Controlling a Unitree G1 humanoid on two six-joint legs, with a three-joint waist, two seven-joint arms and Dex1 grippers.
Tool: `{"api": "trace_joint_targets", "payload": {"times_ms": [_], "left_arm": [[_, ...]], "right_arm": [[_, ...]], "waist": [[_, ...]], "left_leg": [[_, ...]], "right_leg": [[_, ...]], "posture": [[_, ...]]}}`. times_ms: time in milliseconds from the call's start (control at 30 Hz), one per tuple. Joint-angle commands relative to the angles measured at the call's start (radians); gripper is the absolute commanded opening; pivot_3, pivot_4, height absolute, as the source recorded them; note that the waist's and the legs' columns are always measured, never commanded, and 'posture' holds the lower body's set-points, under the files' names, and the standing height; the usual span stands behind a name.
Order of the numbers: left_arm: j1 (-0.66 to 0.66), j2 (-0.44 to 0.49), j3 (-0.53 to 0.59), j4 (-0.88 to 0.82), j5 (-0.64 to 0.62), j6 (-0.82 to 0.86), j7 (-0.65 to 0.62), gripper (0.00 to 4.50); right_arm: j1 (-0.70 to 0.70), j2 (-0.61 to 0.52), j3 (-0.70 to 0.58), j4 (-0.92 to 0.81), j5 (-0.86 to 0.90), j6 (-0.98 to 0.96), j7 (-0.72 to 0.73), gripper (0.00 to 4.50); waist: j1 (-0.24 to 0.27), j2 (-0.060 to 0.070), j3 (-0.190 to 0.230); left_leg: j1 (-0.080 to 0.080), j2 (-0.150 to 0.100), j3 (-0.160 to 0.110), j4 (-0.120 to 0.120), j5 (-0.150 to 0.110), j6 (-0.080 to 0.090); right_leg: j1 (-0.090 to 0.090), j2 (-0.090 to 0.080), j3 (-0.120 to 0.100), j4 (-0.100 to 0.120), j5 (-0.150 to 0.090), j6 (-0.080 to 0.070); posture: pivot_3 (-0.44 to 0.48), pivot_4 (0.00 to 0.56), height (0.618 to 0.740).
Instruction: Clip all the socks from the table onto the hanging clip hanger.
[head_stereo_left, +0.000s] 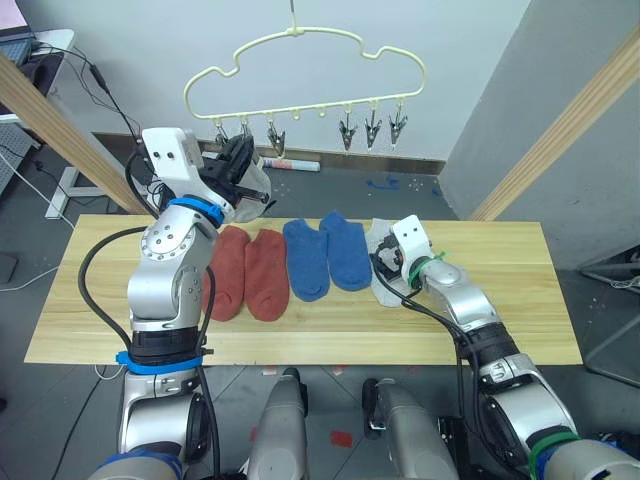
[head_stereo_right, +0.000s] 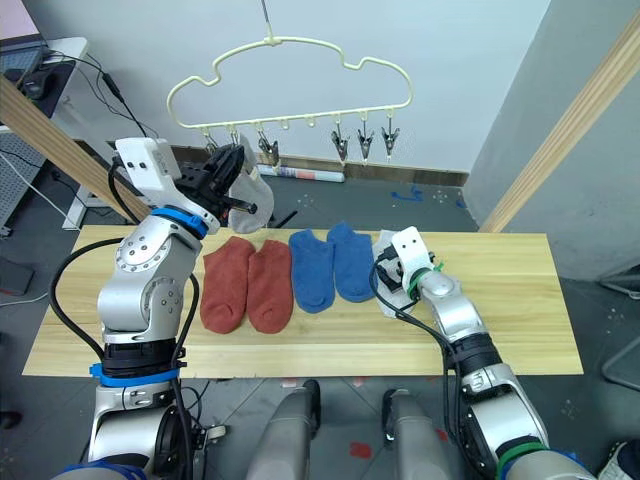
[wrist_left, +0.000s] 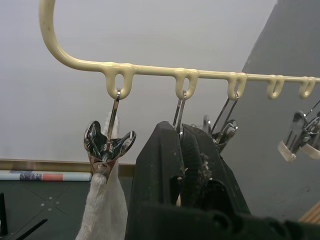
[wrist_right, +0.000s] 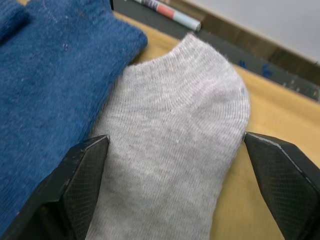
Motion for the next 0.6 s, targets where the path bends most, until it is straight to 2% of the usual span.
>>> {"api": "trace_joint_targets", "payload": {"times_ms": [33, 67, 333, 433, 600], "left_arm": [[0.014, 0.011, 0.009, -0.030, -0.005, 0.003, -0.006, 0.00], [0.016, 0.012, 0.009, -0.030, -0.005, 0.004, -0.007, 0.00], [0.040, 0.029, 0.012, -0.050, -0.011, 0.017, -0.031, 0.00], [0.047, 0.031, 0.028, -0.057, -0.061, 0.066, -0.052, 0.00], [0.025, 0.015, 0.138, -0.066, -0.360, 0.354, -0.064, 0.00]], "right_arm": [[0.040, 0.014, 0.010, 0.030, -0.003, 0.025, 0.043, 4.12], [0.050, 0.014, 0.010, 0.022, 0.001, 0.034, 0.054, 3.96], [0.149, -0.044, 0.015, -0.099, 0.001, 0.083, 0.145, 1.13], [0.203, -0.094, 0.024, -0.189, -0.006, 0.061, 0.189, 0.03], [0.306, -0.209, 0.010, -0.462, -0.021, -0.005, 0.236, 0.01]], "waist": [[0.001, 0.000, 0.000], [0.001, 0.000, 0.000], [0.003, 0.000, 0.000], [0.004, 0.000, 0.000], [0.006, 0.000, 0.000]], "left_leg": [[0.000, 0.000, -0.001, 0.000, 0.000, 0.000], [0.001, 0.000, -0.001, 0.000, 0.000, 0.000], [0.008, 0.000, -0.001, -0.001, -0.001, 0.002], [0.014, 0.000, -0.001, -0.004, -0.002, 0.002], [0.012, 0.000, -0.002, -0.004, -0.002, 0.003]], "right_leg": [[0.000, 0.000, 0.000, 0.000, 0.000, 0.000], [0.001, 0.000, 0.000, 0.000, 0.000, 0.000], [0.008, 0.000, 0.001, -0.001, -0.002, 0.003], [0.016, 0.000, 0.000, -0.006, -0.002, 0.004], [0.016, -0.001, 0.000, -0.009, -0.002, 0.004]], "posture": [[0.198, 0.374, 0.740], [0.202, 0.375, 0.740], [0.212, 0.377, 0.740], [0.215, 0.380, 0.740], [0.209, 0.388, 0.740]]}}
